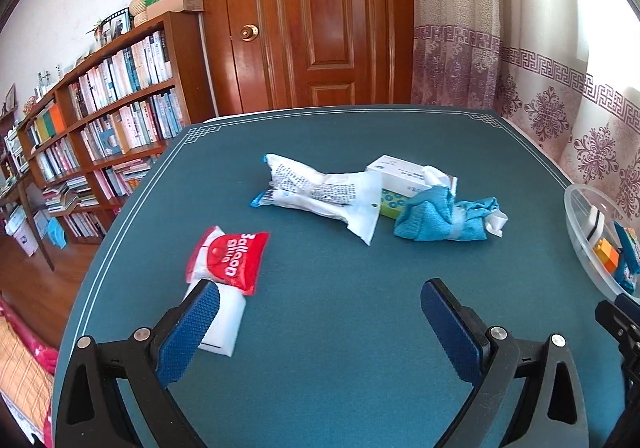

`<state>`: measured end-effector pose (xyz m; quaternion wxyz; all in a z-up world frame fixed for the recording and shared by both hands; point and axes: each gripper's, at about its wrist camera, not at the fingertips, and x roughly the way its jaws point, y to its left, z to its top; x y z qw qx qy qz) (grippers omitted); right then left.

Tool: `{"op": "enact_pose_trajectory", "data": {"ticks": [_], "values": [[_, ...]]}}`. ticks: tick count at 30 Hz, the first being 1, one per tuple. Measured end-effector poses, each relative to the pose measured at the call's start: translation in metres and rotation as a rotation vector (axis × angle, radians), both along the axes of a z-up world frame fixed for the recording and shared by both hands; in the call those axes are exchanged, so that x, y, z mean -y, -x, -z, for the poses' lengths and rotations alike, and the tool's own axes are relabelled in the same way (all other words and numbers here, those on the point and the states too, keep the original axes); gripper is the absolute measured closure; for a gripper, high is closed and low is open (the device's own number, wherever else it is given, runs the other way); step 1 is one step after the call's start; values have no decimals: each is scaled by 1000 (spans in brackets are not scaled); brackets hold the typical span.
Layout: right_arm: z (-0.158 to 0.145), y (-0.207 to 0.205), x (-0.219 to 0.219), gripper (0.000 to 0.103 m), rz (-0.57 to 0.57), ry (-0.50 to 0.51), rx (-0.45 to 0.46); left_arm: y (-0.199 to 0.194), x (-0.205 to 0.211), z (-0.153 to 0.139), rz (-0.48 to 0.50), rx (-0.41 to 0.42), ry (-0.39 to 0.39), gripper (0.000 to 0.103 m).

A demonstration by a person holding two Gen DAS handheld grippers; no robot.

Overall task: Organize objects
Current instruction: 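Withdraw both tools from the bowl back over the table, then grasp the white block beside the red Balloon glue pack with the left tool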

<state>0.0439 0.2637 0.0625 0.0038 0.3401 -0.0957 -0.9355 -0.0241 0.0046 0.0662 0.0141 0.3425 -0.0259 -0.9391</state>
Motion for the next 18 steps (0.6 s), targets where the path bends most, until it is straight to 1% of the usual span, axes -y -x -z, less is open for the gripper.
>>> {"op": "enact_pose_trajectory", "data": {"ticks": [5,10,13,16,18], "values": [[6,4,17,35,-37,-15,26,3,44,4,-104,15,-24,0],[11,7,24,34,-55,-15,50,8,80,15,-190,57,-36,0],[12,8,25,34,-59,-17,56,9,94,27,-209,84,-21,1],[16,11,27,34,-65,-12,76,12,102,41,-204,123,-39,2],[17,13,30,34,-71,-13,84,13,104,44,-188,131,-64,3]]}}
